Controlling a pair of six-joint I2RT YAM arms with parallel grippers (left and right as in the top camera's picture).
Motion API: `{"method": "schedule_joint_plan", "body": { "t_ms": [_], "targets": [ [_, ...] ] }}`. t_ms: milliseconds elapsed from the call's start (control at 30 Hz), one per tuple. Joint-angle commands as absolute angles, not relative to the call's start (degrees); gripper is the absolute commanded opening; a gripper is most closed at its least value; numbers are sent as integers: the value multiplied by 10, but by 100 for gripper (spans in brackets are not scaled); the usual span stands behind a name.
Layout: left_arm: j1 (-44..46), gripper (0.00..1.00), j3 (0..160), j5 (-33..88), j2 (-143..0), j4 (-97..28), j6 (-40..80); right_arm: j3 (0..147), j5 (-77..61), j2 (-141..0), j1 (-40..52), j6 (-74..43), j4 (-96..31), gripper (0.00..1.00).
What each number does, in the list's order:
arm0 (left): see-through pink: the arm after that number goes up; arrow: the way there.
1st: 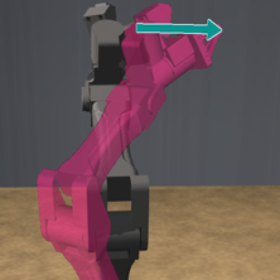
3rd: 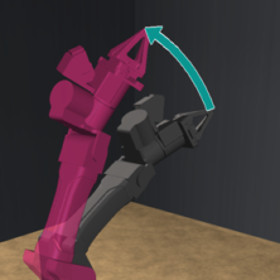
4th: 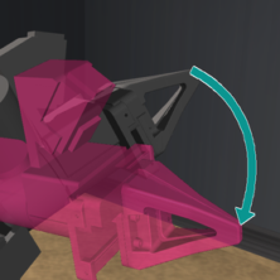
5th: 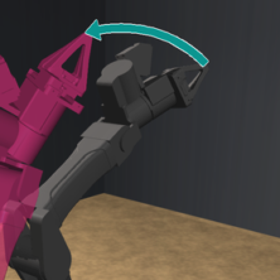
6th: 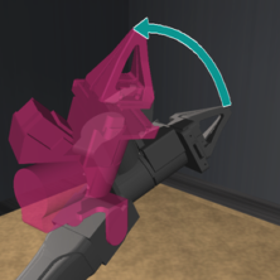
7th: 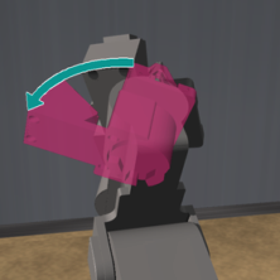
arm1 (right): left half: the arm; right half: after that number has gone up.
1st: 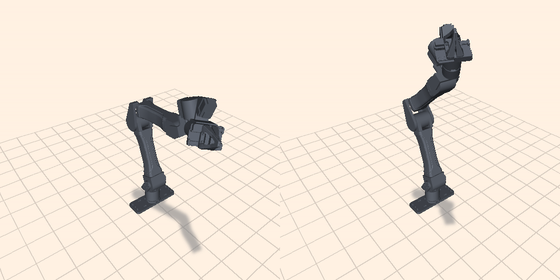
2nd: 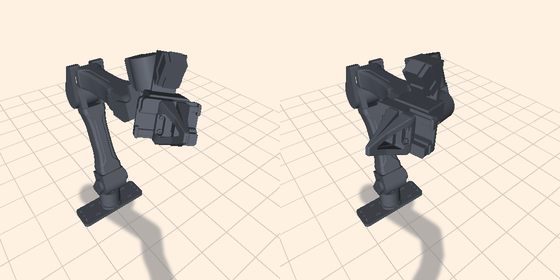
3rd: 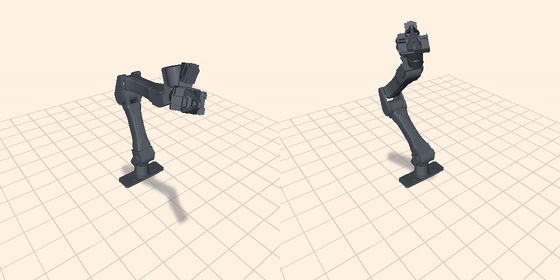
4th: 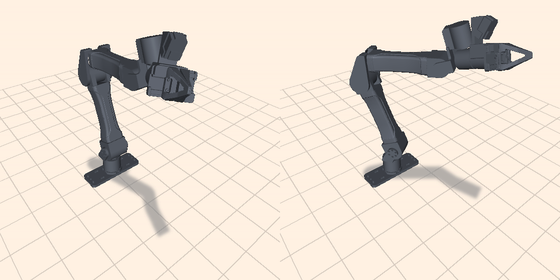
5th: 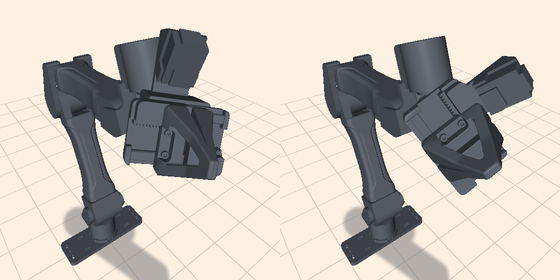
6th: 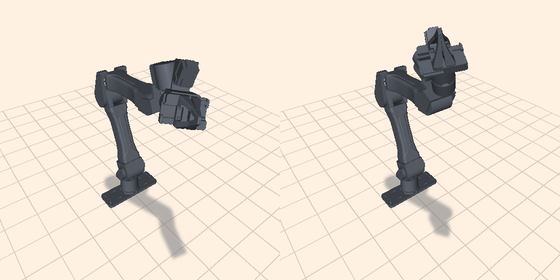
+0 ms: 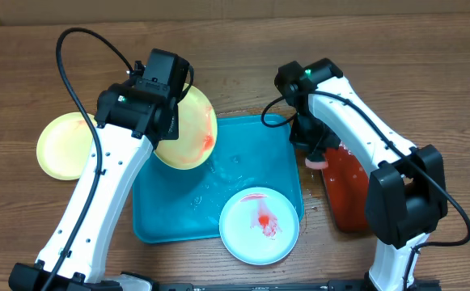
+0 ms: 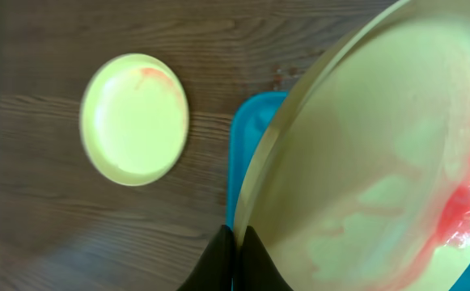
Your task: Clean dirty plates on tray and stack at the side
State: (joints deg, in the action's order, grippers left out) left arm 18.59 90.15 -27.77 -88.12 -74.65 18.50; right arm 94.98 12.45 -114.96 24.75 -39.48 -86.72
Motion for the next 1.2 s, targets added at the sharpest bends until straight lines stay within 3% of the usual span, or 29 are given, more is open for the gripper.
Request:
{"method": "schedule_joint_plan", "body": {
  "t_ms": [0, 433, 667, 1167],
  "targets": [
    [215, 4, 916, -352, -873, -758, 191, 922, 137, -1115, 225, -412, -860, 4],
    [316, 4, 916, -513, -912, -795, 227, 703, 135, -948, 103, -420, -783, 4],
    [386, 4, 916, -632, -953, -790, 163, 597, 103, -923, 68, -405, -707, 4],
    [486, 4, 916, -757, -1001, -802, 87, 585, 102, -923, 67, -387, -664, 4]
  ]
}}
